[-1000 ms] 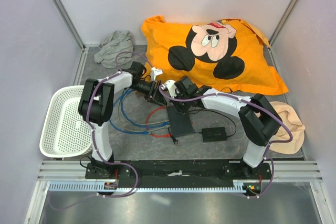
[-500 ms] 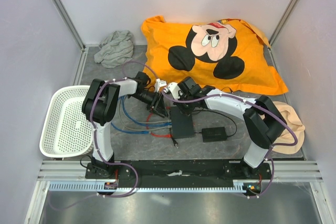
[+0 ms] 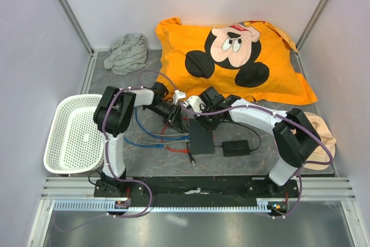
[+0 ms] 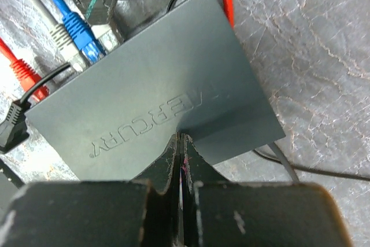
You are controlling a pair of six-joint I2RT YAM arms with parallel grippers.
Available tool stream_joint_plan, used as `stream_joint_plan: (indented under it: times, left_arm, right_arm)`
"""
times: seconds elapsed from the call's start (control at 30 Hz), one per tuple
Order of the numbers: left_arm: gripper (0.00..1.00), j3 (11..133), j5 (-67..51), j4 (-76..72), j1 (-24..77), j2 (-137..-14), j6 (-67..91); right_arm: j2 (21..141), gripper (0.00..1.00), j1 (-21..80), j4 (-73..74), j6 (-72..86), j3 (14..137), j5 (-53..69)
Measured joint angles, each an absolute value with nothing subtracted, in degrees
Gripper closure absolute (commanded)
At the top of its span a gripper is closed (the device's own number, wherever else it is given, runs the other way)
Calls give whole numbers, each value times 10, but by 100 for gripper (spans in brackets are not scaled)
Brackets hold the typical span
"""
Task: Pull the plug from the switch port
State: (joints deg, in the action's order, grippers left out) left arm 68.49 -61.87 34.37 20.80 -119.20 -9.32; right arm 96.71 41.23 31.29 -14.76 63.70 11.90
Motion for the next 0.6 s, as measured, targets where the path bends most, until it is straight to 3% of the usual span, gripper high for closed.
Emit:
stream_joint_plan:
  times: [0.6]
  left_arm:
    - [64, 712, -651, 367, 232, -1226, -94]
  right_arm:
    - [957, 100, 410, 308, -148, 623, 128]
